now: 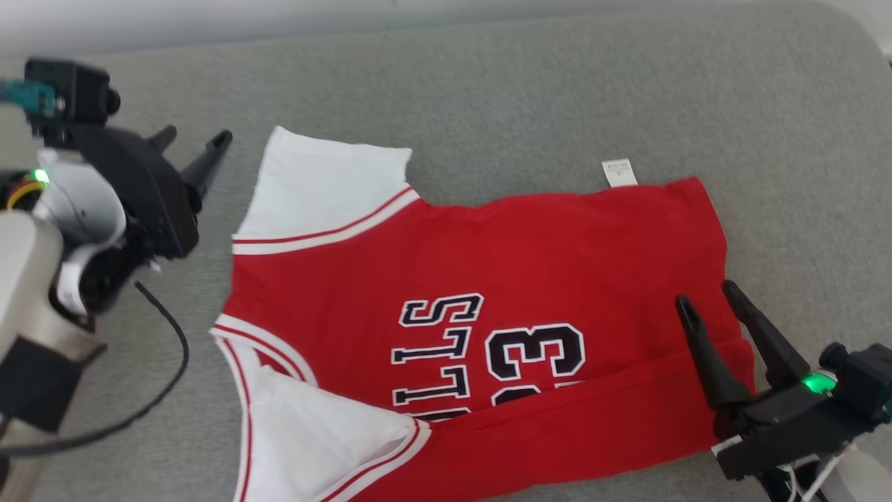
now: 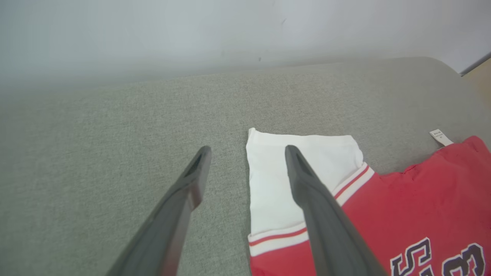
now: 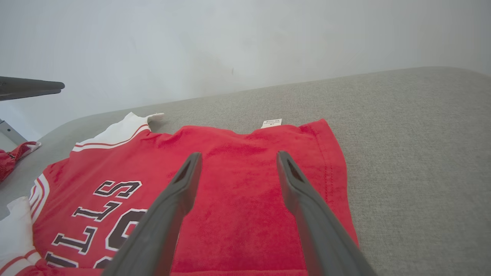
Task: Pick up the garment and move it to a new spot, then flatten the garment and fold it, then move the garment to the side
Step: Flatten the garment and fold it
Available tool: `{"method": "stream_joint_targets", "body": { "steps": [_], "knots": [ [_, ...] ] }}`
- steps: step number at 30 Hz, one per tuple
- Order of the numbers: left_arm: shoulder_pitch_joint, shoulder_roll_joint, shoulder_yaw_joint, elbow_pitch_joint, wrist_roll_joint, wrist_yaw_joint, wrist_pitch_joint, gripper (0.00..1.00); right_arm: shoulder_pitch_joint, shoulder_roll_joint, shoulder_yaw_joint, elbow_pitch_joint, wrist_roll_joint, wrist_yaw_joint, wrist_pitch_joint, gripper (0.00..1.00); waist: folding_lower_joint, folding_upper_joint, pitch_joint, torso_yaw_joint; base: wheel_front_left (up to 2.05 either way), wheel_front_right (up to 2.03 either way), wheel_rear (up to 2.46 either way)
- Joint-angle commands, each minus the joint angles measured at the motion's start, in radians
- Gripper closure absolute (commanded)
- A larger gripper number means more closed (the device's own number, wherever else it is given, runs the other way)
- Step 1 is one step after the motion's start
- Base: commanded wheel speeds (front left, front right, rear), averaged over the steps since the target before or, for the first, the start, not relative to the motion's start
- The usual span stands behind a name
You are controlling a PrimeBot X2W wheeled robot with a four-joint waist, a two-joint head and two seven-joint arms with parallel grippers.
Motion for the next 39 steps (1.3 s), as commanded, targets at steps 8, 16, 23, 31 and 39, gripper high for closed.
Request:
{"method": "stream_joint_targets", "body": {
  "steps": [8,16,23,31,39],
  "knots": [
    [-0.169,0.016,-0.068,0.186,0.045,-0.041,0.118,0.00,-0.076,0.047,0.038,0.004,-0.024,-0.002,-0.001,0.00,-0.0003,-0.0001,0.137,-0.126,0.00,0.00,0.00],
    [-0.213,0.038,-0.106,0.261,0.068,-0.062,0.115,0.00,-0.093,0.082,0.045,0.011,-0.026,-0.002,-0.001,0.00,-0.0003,-0.0001,0.176,-0.176,0.00,0.00,0.00],
    [-0.225,0.037,-0.137,0.318,0.077,-0.065,0.134,0.00,-0.088,0.090,0.048,0.015,-0.030,-0.002,-0.001,0.00,-0.0003,-0.0001,0.182,-0.191,0.00,0.00,0.00],
    [-0.228,0.038,-0.163,0.333,0.037,-0.073,0.210,1.00,-0.093,0.064,0.032,0.020,-0.022,-0.002,-0.001,0.00,-0.0003,-0.0001,0.169,-0.185,0.00,0.00,0.00],
    [-0.256,0.060,-0.195,0.261,-0.007,-0.074,0.265,1.00,-0.188,0.029,0.103,0.082,0.007,-0.002,-0.001,0.00,-0.0003,-0.0001,0.157,-0.180,0.00,0.00,0.00]
  ]
}}
